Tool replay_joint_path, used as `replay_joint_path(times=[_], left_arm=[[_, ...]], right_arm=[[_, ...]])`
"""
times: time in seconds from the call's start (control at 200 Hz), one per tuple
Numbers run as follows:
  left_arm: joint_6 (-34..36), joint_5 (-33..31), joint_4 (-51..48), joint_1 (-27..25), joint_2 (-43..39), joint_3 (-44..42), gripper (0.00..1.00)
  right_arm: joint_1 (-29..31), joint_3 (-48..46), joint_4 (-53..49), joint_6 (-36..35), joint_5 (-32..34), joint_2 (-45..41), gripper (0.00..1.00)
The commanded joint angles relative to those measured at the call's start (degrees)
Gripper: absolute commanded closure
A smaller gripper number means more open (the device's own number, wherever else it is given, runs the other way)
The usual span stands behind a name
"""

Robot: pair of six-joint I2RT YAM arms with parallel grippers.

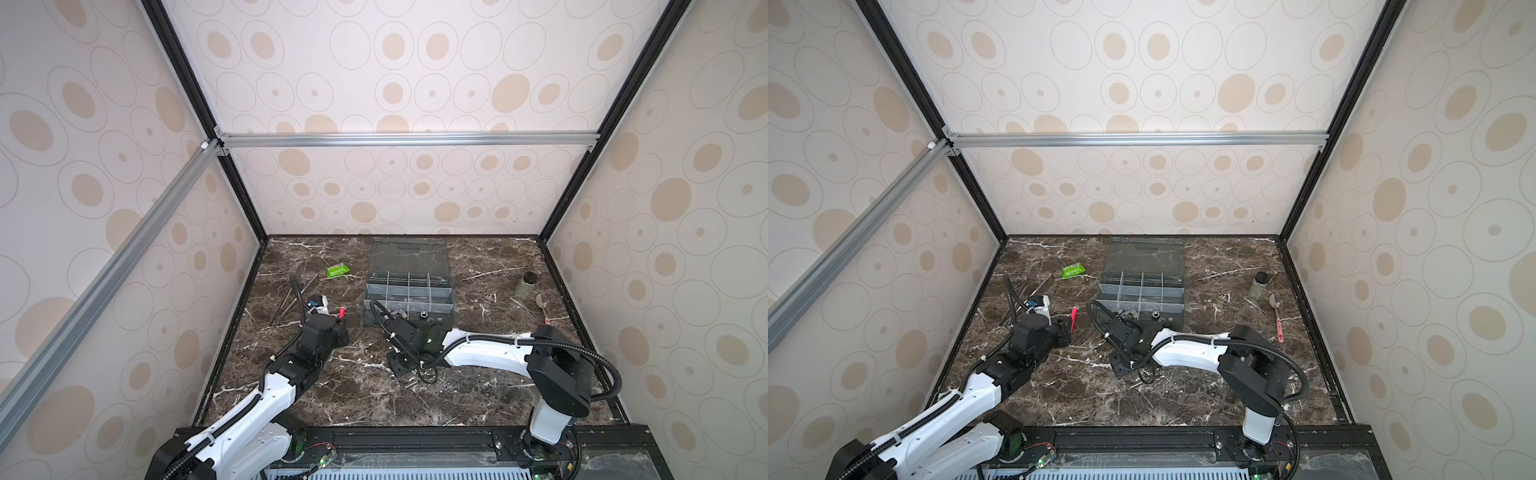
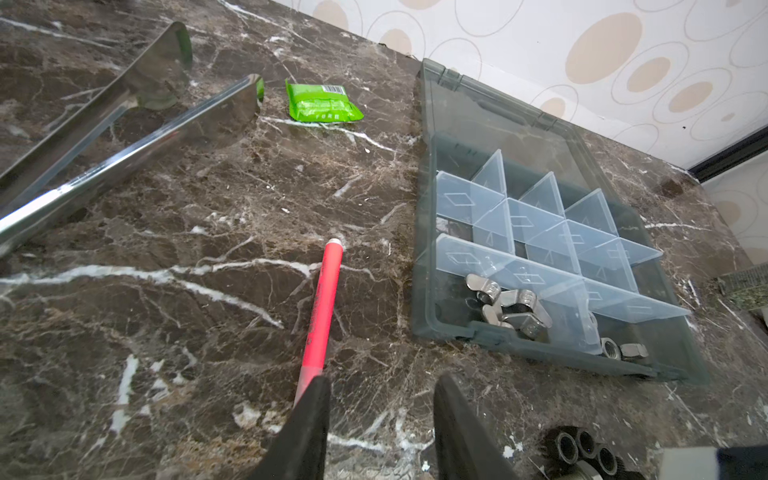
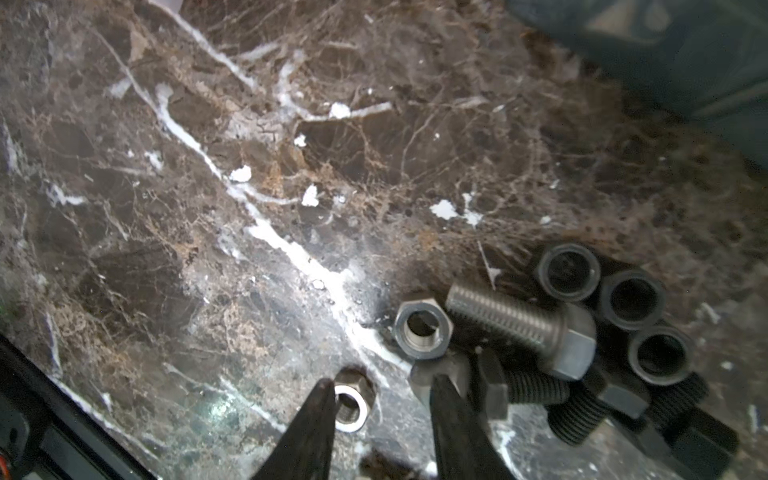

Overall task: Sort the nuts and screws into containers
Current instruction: 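Grasp a silver hex nut from the pile with the right gripper and lift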

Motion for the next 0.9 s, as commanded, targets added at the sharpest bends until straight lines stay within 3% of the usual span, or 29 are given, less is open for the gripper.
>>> replay_joint_path(times=[0.0,0.2,0.89], left_arm=[[-1.7,-0.7,-1.8,0.8,-1.7,-0.7,0.58],[-2.4,-0.7,-2.7,1.2,-3.2,-1.6,0.58],[-3.4,1.1,-1.3,1.5,-3.9,-3.3,0.58]], right_arm=[[0.8,3.0,-2.5,-6.5,-1.4,2.2,0.59],[1.4,6.4,-6.4,-10.4,-2.6,5.0,0.59],[4.0,7.6,-10.1,-10.4,0.5,8.0,0.60]])
